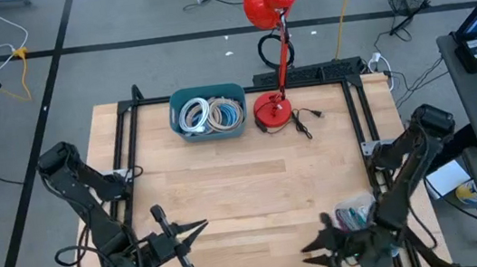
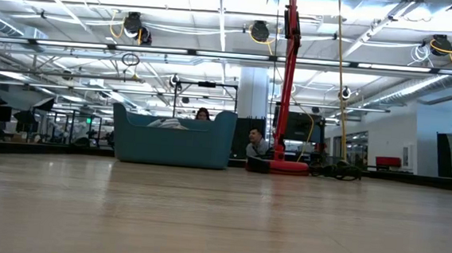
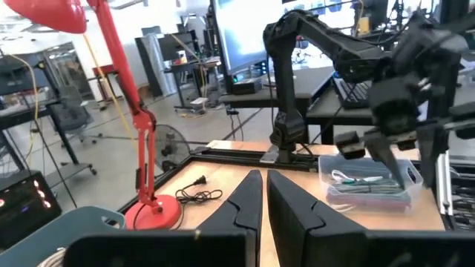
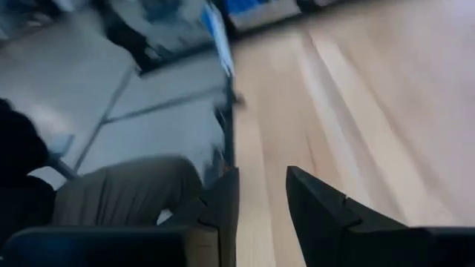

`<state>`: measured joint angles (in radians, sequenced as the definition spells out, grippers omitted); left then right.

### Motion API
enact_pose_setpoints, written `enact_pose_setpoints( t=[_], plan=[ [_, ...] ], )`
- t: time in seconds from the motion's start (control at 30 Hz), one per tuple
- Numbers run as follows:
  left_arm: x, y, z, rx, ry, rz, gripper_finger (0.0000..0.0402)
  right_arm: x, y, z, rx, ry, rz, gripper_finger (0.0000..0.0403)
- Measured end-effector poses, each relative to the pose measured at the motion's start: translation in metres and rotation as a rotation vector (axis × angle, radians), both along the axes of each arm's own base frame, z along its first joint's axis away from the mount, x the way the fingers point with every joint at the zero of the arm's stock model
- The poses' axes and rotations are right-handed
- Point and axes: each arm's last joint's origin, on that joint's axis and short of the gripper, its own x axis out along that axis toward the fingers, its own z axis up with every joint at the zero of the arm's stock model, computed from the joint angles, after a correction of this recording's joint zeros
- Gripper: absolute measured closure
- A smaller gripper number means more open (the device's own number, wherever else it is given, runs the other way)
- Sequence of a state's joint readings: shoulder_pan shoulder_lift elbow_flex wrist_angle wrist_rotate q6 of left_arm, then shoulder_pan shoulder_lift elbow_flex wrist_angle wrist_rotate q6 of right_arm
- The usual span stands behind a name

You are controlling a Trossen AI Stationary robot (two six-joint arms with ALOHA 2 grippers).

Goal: Pick & Place USB Port
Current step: Return to Home Position

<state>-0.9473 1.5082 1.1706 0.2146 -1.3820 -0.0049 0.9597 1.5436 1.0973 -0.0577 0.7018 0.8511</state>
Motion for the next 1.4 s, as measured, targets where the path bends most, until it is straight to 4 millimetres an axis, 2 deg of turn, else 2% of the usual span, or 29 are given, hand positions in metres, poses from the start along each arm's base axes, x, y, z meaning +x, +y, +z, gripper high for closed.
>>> enact_pose_setpoints(
  t=[0.13,0.23,0.43,0.53,0.7,0.83,0.97,1.2,1.3,1.4],
  plan=[
    [-0.006,-0.001,0.003,0.015,0.005,-0.003,0.0376,0.028,-0.009,0.020,-0.136,-0.204,0.086,0.0308],
    [-0.012,-0.004,0.003,0.035,0.012,0.006,0.0376,0.044,-0.022,0.031,-0.232,-0.308,0.069,0.0314],
    [-0.027,-0.002,0.002,0.100,0.032,0.087,0.0376,0.078,-0.063,0.032,-0.405,-0.314,-0.006,0.0322],
    [-0.036,0.008,0.003,0.098,0.028,0.097,0.0376,0.096,-0.089,0.029,-0.424,-0.275,0.008,0.0325],
    [-0.056,0.039,-0.005,0.039,0.036,0.061,0.0376,0.119,-0.131,0.028,-0.359,-0.261,0.092,0.0330],
    [-0.065,0.069,-0.016,0.011,0.017,0.117,0.0376,0.125,-0.148,0.027,-0.398,-0.253,0.065,0.0330],
    [-0.068,0.091,-0.026,-0.035,-0.006,0.171,0.0376,0.128,-0.155,0.029,-0.435,-0.267,0.056,0.0330],
    [-0.072,0.117,-0.067,0.038,0.008,0.237,0.0376,0.130,-0.164,0.027,-0.512,-0.245,0.059,0.0330],
    [-0.080,0.132,-0.076,0.009,-0.005,0.254,0.0376,0.131,-0.174,0.019,-0.541,-0.233,0.069,0.0330],
    [-0.094,0.149,-0.077,-0.039,-0.038,0.255,0.0376,0.132,-0.194,0.007,-0.514,-0.259,0.102,0.0331]
  ],
)
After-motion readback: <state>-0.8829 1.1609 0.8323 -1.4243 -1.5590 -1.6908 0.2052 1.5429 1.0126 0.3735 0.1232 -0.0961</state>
